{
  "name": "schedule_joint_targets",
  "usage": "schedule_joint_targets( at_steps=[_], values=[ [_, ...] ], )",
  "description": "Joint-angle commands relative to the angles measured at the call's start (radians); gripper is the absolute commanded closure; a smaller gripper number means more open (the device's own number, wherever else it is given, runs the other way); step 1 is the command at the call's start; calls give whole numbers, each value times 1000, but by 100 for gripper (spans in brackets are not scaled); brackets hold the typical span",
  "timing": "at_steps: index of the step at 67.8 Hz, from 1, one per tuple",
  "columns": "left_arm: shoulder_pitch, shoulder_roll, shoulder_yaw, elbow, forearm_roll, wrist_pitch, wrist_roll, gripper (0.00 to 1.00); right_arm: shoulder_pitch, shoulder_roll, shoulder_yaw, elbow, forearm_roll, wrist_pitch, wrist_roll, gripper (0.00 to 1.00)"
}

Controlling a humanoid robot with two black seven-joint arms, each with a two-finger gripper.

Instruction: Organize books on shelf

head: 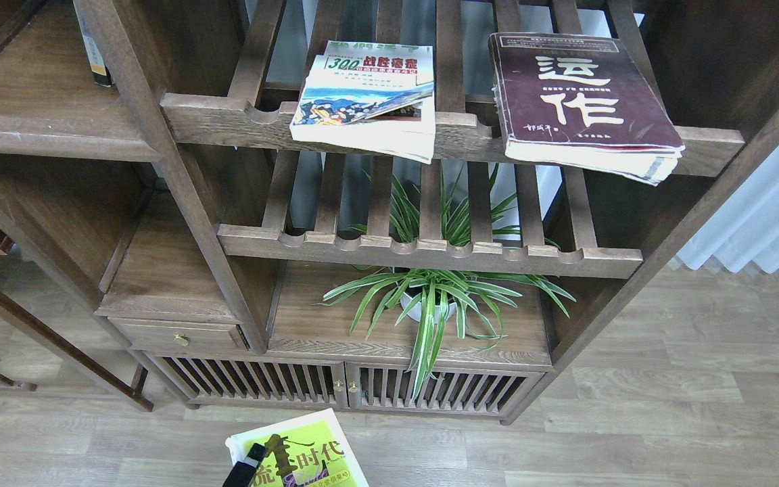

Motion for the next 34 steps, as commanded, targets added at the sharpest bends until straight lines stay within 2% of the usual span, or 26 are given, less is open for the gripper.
schedule_joint_targets(
  at_steps=[1,34],
  values=[
    [-2,4,27,0,-61,0,-1,91,0,4,3,2,-1,1,1,97],
    [-12,10,64,21,-68,0,4,93,2,5,10,2,-1,1,1,97]
  ],
)
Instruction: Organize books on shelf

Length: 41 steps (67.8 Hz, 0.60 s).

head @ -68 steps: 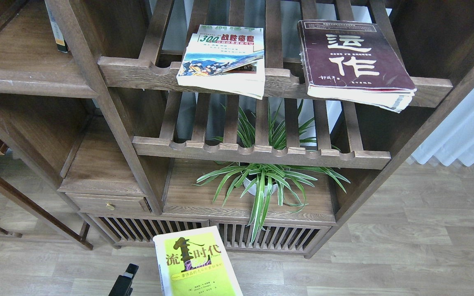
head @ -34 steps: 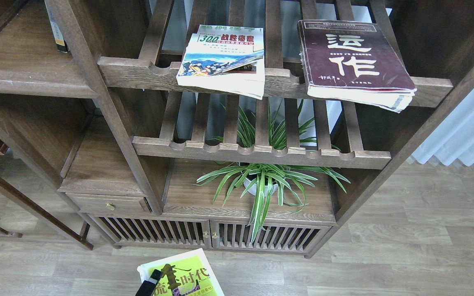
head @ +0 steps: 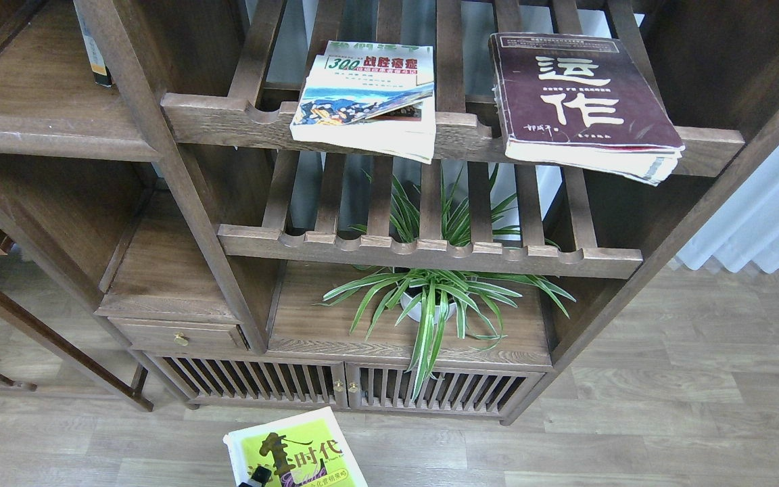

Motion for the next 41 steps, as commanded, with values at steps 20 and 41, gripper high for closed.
schedule_joint_targets(
  at_steps=[20,41],
  values=[
    [8,55,-3,2,-3,0,0,93,22,1,34,-22,9,1,13,97],
    [17,75,-16,-1,-3,0,-3,93,45,1,35,-63,11,1,14,96]
  ],
)
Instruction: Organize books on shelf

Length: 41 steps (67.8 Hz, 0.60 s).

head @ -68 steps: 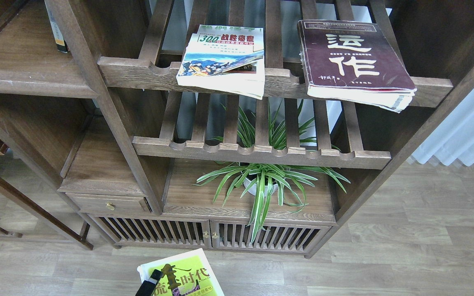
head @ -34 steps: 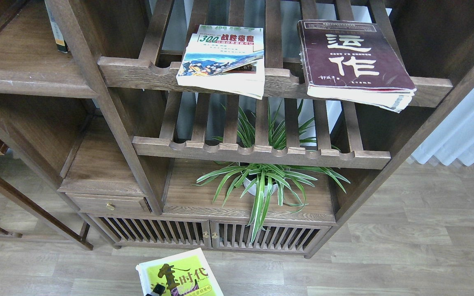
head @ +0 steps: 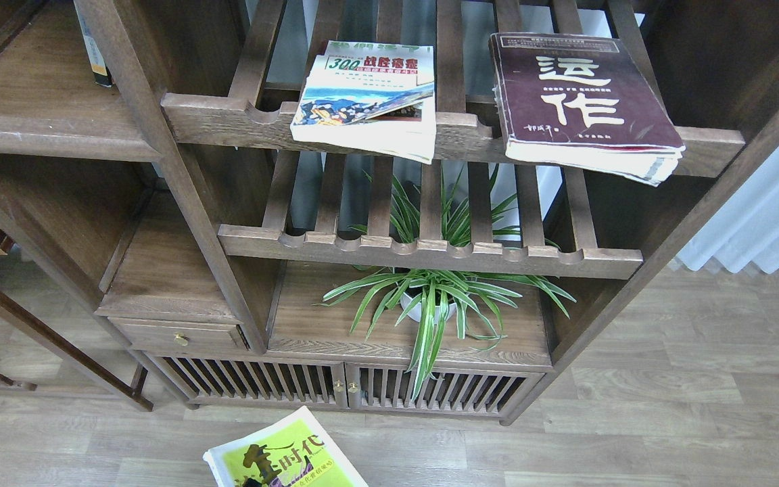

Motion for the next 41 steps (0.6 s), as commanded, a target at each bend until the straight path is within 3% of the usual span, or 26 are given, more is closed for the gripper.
schedule_joint_targets(
  at_steps=[1,6,10,11,18,21,30,41],
  values=[
    [1,5,-14,-3,-2,1,-5,93,6,-5,0,-20,-1,-3,0,95],
    [1,4,-20,-1,-4,1,-8,93,6,-5,-2,-16,0,-3,0,90],
    [1,2,-48,-3,-4,1,-11,93,12,-5,-7,-16,-14,-3,-2,60],
    [1,1,-63,-3,-4,1,-13,93,18,-5,-5,-18,-15,-3,-2,46],
    [0,2,-168,-11,-5,1,-11,93,38,-5,1,-27,-18,-3,0,18],
    [0,5,-203,-15,-5,1,-10,93,52,-5,1,-35,-17,-3,0,11],
    [4,24,-286,-30,-4,1,-1,93,55,-5,1,-41,-15,-3,3,10],
    [95,84,-416,-165,-2,1,28,93,56,-5,1,-50,-12,-3,30,9]
  ],
)
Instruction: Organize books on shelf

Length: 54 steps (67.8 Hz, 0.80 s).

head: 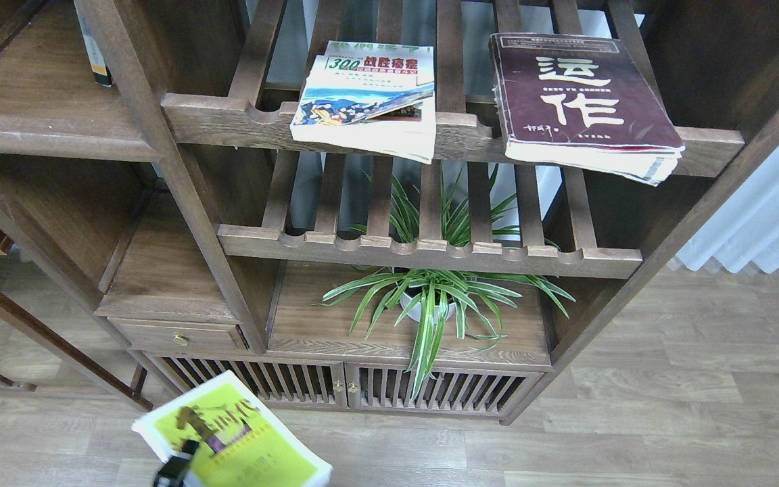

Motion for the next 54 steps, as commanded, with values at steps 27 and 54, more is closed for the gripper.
schedule_joint_targets(
  at_steps=[27,54],
  values=[
    [263,87,-544,-296,8,0,217,92,44,0,0,-93,2,0,68,9],
    [294,82,-786,-312,11,0,365,92,44,0,0,-135,4,0,73,7]
  ],
)
